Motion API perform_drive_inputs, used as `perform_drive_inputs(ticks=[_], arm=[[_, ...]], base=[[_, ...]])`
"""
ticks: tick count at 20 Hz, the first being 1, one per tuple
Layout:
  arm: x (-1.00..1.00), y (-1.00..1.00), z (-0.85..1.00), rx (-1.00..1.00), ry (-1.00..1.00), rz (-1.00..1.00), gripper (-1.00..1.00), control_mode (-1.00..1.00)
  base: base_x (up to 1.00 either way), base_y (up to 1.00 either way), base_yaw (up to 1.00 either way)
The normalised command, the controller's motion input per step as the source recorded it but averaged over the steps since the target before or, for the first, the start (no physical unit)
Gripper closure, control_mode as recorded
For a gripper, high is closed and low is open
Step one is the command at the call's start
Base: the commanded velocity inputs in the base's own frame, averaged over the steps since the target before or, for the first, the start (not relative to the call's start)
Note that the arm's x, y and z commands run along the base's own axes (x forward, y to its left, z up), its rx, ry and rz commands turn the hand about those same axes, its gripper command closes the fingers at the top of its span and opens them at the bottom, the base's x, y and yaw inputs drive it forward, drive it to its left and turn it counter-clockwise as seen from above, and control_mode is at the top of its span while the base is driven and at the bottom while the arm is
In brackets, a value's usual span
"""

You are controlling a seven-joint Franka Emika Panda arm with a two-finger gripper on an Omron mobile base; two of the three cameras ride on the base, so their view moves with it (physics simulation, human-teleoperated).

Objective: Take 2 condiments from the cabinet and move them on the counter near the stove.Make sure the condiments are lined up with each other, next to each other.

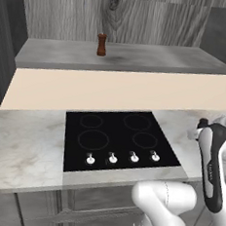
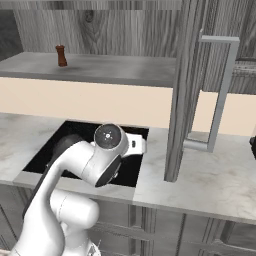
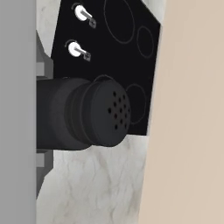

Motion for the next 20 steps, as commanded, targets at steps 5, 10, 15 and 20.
perform_drive_inputs(ticks=[5,10,15,20], arm=[[0.14,-0.02,-0.29,0.00,0.00,0.03,1.00,-1.00],[0.15,-0.10,-0.26,0.00,0.00,0.11,1.00,-1.00],[0.16,-0.12,-0.19,0.00,0.00,0.20,1.00,-1.00],[0.17,-0.12,-0.13,0.00,0.04,0.21,1.00,-1.00]], base=[[0.00,0.00,0.00],[0.00,0.00,0.00],[0.00,0.00,0.00],[0.00,0.00,0.00]])
